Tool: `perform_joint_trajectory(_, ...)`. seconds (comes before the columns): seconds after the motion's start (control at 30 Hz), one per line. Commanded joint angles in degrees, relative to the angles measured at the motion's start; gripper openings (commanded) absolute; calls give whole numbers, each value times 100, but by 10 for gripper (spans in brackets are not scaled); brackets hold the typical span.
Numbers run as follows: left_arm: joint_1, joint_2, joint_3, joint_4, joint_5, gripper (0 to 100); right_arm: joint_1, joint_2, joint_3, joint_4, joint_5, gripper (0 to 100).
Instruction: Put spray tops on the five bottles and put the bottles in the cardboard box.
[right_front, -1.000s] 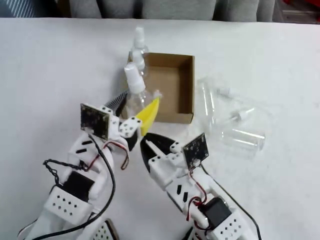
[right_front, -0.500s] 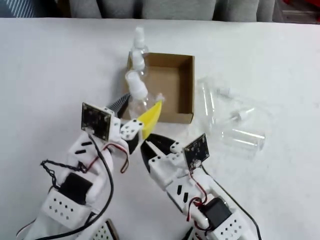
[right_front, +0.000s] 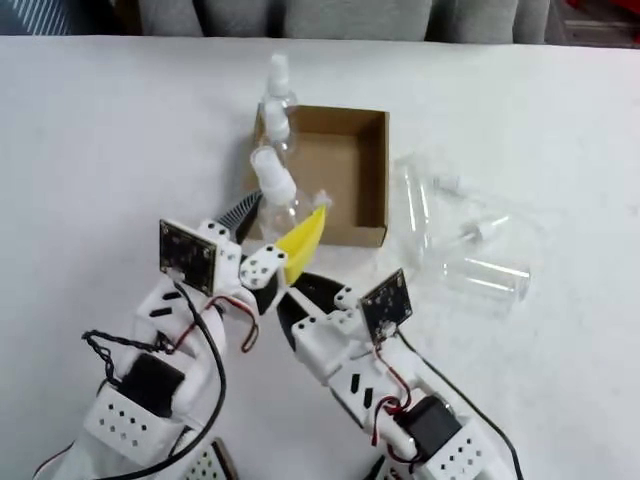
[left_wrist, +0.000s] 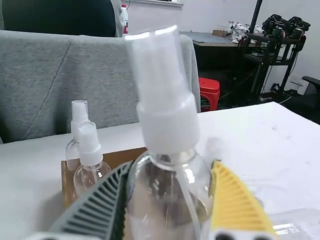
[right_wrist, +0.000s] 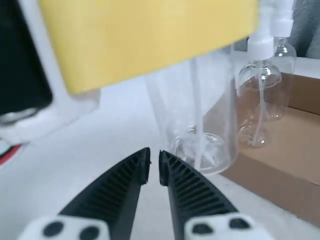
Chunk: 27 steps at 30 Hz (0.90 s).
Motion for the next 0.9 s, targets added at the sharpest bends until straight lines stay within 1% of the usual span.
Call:
perform_joint_trajectory(0.0,347,-136,-273,316,53,24,101,-31,53,-57,-53,15)
perform_joint_trajectory(0.07,426,-136,-440,668,53,24,101,-31,53,-57,-53,15)
perform_joint_trajectory(0.13,418,-136,-510,826,53,24,110,-31,53,-57,-53,15)
perform_joint_trajectory(0.2,382,-136,-510,862,53,24,154,-31,53,-57,-53,15)
perform_joint_trajectory(0.33,382,-136,-519,1020,53,24,470,-75,53,-57,-44,15)
perform_joint_trajectory(0.5,303,-127,-510,1020,44,24,356,-75,53,13,-44,15)
perform_joint_trajectory(0.6,-215,-84,-396,492,44,24,136,-84,53,268,-44,15)
perform_joint_trajectory(0.67,-593,-84,-185,-88,44,24,-22,-84,53,382,-44,15)
perform_joint_trajectory(0.73,-787,13,18,-651,44,24,-101,-84,53,470,-9,15)
perform_joint_trajectory(0.87,-1130,954,-167,-1477,44,24,4,-75,53,611,18,15)
